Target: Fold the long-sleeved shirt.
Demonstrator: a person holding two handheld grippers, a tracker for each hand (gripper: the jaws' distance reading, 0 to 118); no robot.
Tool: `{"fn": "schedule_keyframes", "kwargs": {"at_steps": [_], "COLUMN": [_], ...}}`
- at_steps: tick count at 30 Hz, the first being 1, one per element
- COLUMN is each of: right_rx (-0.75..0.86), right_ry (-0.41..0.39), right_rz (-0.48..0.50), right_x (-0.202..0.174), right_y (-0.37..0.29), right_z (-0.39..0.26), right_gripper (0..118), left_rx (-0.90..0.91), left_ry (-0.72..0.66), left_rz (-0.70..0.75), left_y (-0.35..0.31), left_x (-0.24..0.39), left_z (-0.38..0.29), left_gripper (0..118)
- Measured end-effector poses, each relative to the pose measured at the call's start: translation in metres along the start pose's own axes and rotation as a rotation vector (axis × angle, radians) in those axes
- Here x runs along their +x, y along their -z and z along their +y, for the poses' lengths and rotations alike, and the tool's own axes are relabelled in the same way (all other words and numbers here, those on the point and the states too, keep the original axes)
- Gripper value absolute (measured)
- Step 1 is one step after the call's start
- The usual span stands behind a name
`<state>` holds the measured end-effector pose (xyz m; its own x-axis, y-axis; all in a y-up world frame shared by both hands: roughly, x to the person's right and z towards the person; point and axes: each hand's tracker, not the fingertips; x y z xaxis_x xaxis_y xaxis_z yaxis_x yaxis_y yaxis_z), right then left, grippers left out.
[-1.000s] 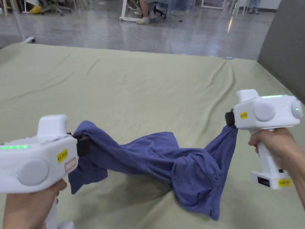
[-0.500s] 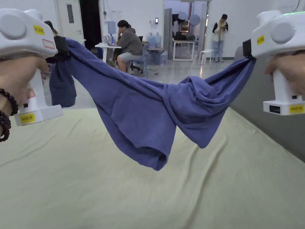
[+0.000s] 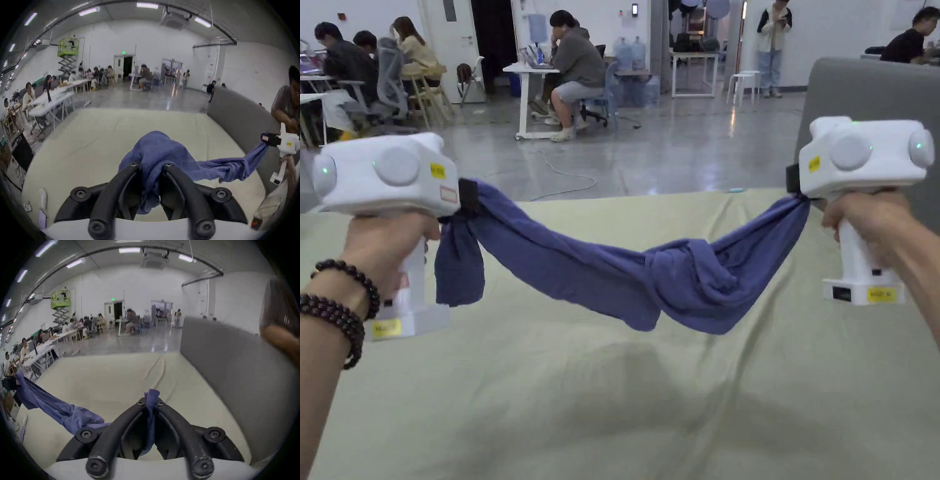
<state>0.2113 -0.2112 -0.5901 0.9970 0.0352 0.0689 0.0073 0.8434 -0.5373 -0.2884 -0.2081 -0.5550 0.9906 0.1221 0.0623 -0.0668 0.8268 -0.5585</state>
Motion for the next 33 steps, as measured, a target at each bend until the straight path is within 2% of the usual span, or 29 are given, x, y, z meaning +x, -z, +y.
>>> {"fn": "schedule_keyframes", "kwargs": {"at_steps": [4,8,11,14,20,26,30,31,32,33], "right_rx": [-0.145,-0.209,-0.187,-0.167,-0.217,-0.362,-0.431,-0.409,-0.380,-0.344], "right_ry": [0.011,0.022,0.004,-0.016,-0.136,-0.210,-0.195,-0.187,-0.174,-0.149], "right_rz": [0.006,0.022,0.033,0.055,0.097,0.106,0.105,0.112,0.107,0.093], "right_x": [-0.015,-0.022,-0.015,-0.009,0.002,0.002,-0.001,0.000,0.001,0.002], "right_y": [0.056,0.069,0.059,0.023,-0.041,-0.076,-0.063,-0.068,-0.074,-0.082], "right_z": [-0.083,-0.125,-0.128,-0.142,-0.218,-0.308,-0.336,-0.334,-0.329,-0.319], "right_gripper": [1,1,1,1,1,1,2,5,15,47], "left_rx": [-0.171,-0.223,-0.176,-0.132,-0.267,-0.423,-0.420,-0.395,-0.357,-0.320], "left_ry": [-0.045,-0.043,-0.009,0.062,0.183,0.166,0.115,0.104,0.091,0.082], "left_rz": [0.013,0.016,0.007,-0.017,-0.006,-0.048,-0.079,-0.074,-0.085,-0.092], "left_y": [0.048,0.055,0.026,-0.019,-0.086,-0.106,-0.103,-0.106,-0.110,-0.118], "left_x": [-0.009,-0.016,-0.018,-0.015,-0.007,-0.022,-0.025,-0.025,-0.025,-0.024], "left_z": [-0.079,-0.117,-0.124,-0.145,-0.246,-0.341,-0.349,-0.342,-0.334,-0.325], "left_gripper": [12,12,12,12,12,12,12,15,28,72]}}
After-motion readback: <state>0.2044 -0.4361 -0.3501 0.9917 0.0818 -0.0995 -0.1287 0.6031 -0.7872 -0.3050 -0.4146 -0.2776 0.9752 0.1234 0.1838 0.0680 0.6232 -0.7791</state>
